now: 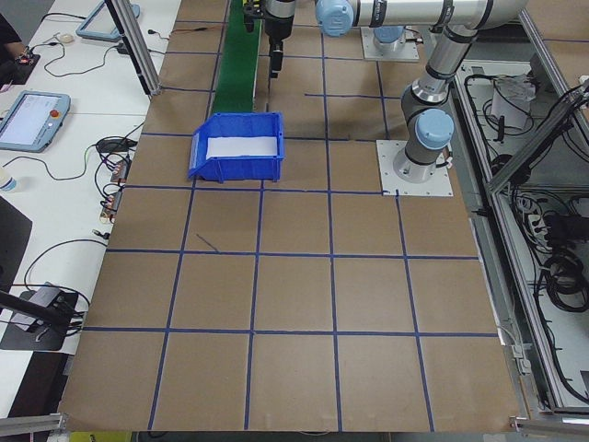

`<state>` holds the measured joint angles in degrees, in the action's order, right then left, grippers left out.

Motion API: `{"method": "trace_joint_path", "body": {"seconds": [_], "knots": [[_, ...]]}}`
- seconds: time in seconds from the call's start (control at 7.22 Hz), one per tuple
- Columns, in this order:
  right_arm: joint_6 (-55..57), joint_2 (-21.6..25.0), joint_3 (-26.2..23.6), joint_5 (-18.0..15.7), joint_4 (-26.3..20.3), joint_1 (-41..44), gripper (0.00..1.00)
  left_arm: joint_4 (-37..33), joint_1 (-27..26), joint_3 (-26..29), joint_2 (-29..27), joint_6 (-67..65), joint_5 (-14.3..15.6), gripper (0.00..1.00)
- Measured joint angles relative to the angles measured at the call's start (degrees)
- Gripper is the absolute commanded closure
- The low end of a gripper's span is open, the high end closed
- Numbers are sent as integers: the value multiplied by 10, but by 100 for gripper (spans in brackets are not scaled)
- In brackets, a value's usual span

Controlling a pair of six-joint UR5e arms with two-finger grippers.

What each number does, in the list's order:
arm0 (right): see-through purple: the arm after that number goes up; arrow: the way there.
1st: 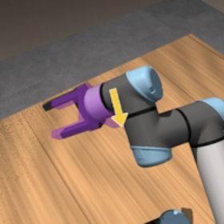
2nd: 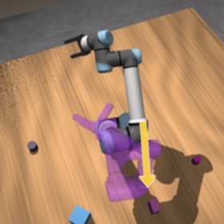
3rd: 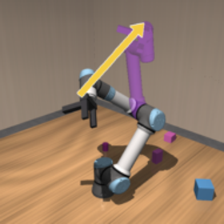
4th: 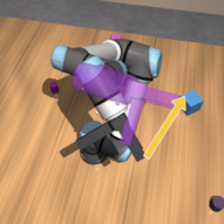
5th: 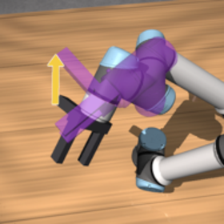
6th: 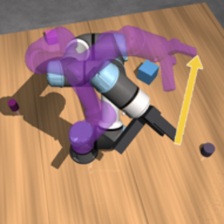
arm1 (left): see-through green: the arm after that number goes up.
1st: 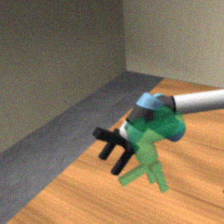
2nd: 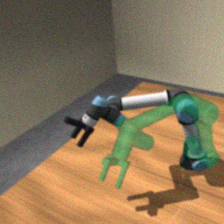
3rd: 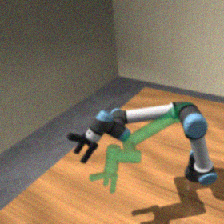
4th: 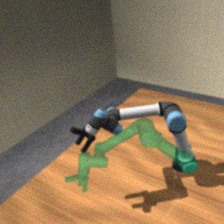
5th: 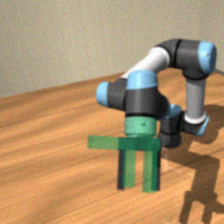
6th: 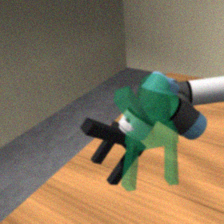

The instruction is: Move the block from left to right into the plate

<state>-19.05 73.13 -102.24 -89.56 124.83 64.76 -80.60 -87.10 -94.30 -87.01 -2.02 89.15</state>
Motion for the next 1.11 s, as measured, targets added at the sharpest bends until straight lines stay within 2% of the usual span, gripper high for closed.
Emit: {"method": "trace_joint_path", "body": {"seconds": [0.28, 0.42, 0.69, 1.11], "knots": [[-129, 100, -118, -24, -14, -105, 63, 0, 0, 0, 0, 0, 0, 0], [-175, 129, -148, -44, -36, -149, 63, 0, 0, 0, 0, 0, 0, 0], [-268, 144, -166, -71, -86, -255, 61, 0, 0, -1, 1, 0, 1, 0], [-369, 143, -187, -82, -92, -396, 59, 0, 0, -3, 2, 0, 1, 0]]}}
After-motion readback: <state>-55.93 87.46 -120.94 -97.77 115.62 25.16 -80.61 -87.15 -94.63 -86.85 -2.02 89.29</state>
